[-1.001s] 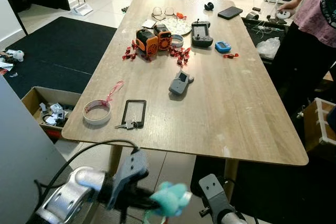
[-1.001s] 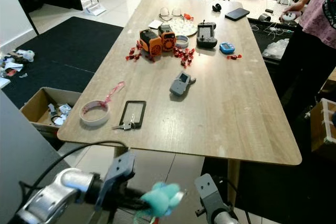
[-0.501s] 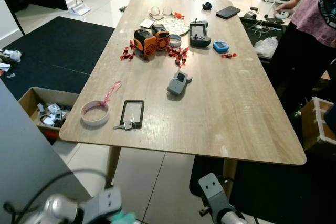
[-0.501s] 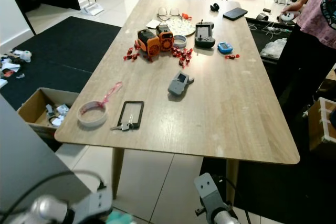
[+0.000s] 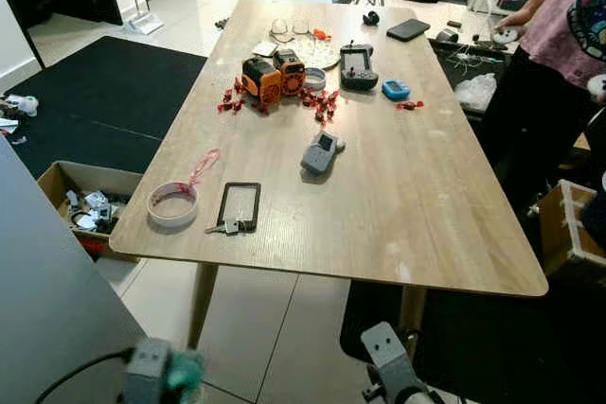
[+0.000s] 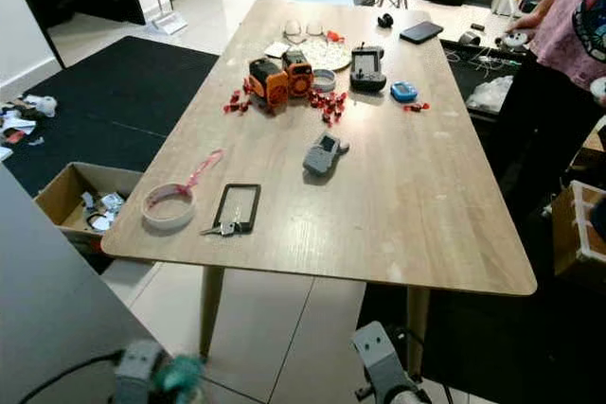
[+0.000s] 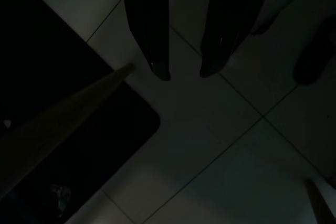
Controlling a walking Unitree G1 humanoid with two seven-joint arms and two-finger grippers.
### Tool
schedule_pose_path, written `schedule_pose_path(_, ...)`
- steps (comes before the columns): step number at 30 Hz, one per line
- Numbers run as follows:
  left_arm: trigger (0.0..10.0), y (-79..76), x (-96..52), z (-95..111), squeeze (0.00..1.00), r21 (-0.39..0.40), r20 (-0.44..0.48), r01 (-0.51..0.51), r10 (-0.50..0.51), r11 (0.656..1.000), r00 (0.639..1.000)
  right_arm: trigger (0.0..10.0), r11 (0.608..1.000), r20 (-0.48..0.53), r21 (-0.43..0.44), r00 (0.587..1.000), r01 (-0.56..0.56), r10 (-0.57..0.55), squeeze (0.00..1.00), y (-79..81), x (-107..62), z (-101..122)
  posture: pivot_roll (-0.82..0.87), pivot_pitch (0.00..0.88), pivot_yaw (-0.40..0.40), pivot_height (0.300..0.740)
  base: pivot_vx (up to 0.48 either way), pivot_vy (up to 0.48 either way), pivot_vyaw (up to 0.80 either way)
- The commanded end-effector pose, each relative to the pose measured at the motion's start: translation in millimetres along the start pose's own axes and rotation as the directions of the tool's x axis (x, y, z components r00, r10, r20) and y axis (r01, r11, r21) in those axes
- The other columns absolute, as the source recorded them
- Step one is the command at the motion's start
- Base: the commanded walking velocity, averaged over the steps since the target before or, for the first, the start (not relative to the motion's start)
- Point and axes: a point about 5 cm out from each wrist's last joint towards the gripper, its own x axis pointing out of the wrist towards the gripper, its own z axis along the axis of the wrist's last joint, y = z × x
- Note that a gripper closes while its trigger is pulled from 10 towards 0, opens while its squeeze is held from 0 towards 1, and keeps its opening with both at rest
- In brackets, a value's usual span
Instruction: Hang keys on a hook
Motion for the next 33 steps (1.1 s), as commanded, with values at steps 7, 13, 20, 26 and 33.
schedule_pose_path(7,3.6,-30.2,5.0,-12.0,0.0,0.081,-0.02,0.081,-0.079,0.993,0.997,10.0,1.0,-0.045,0.03,0.999,0.001,0.001,0.0,4.5,-4.0,-11.7,0.03,0.089,-0.02,0.74,0.0,0.0,0.0)
schedule_pose_path(13,10.0,-51.9,5.1,-11.9,0.0,0.18,0.045,0.16,-0.171,0.971,0.984,10.0,0.999,-0.059,0.048,0.998,0.012,-0.009,0.0,4.9,-6.5,-17.1,0.03,0.084,-0.016,0.74,0.0,0.0,0.0)
schedule_pose_path(20,10.0,-50.0,5.9,-14.1,0.0,0.141,0.079,0.094,-0.106,0.986,0.991,10.0,0.996,-0.066,0.085,0.997,0.038,-0.032,0.0,2.5,-8.1,-20.0,0.04,0.074,-0.015,0.74,0.0,0.0,0.0)
schedule_pose_path(26,10.0,-45.9,5.2,-19.0,0.0,0.113,0.077,0.018,-0.027,0.993,0.997,10.0,0.993,-0.067,0.11,0.997,0.052,-0.045,0.0,-0.4,-7.8,-19.4,0.04,0.063,-0.017,0.74,0.0,0.0,0.0)
schedule_pose_path(33,10.0,-43.0,6.9,-15.1,0.0,0.105,0.112,-0.038,0.026,0.994,0.993,10.0,0.993,-0.058,0.111,0.997,0.05,-0.044,0.0,-3.2,-5.5,-14.8,0.04,0.058,-0.024,0.74,0.0,0.0,0.0)
